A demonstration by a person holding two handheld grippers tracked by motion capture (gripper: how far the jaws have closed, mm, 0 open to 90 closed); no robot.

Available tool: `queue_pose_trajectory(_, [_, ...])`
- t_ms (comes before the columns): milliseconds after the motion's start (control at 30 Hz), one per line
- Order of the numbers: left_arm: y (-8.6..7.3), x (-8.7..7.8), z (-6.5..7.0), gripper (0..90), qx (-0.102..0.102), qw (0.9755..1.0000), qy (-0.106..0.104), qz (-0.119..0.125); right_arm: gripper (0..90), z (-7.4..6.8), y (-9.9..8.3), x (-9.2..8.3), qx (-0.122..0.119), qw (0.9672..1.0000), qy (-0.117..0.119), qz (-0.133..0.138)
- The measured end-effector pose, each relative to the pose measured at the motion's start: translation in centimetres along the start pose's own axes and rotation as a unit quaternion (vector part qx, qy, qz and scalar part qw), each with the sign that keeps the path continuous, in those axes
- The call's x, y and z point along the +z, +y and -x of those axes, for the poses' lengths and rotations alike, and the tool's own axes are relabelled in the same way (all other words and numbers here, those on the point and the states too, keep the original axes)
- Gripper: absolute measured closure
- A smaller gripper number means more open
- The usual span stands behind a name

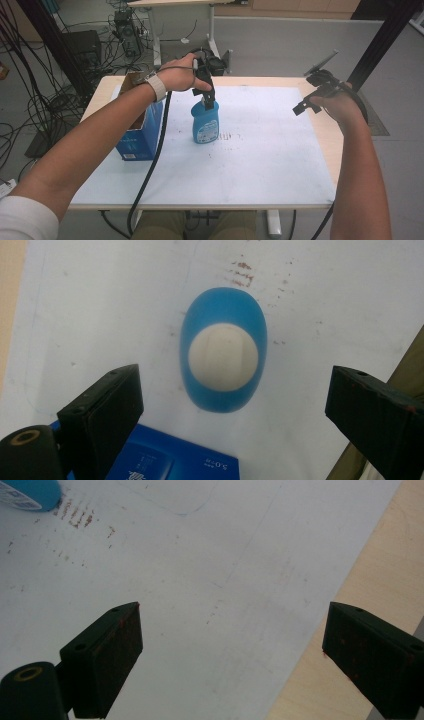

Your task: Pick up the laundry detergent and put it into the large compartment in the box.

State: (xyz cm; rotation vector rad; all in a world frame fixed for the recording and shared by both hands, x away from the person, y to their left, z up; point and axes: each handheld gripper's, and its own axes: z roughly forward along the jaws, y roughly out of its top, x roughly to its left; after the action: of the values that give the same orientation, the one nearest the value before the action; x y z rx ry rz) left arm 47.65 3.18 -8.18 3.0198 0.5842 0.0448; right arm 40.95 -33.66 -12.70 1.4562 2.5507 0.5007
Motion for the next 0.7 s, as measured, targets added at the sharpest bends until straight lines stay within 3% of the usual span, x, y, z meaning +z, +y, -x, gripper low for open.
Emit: queue_pose_trajectory(700, [-0.21,0.03,-0.16,8.4,-0.004,1.0,-0.001,0.004,8.9,0.0,0.04,0.08,0.0,1.0,0.0,-0.001])
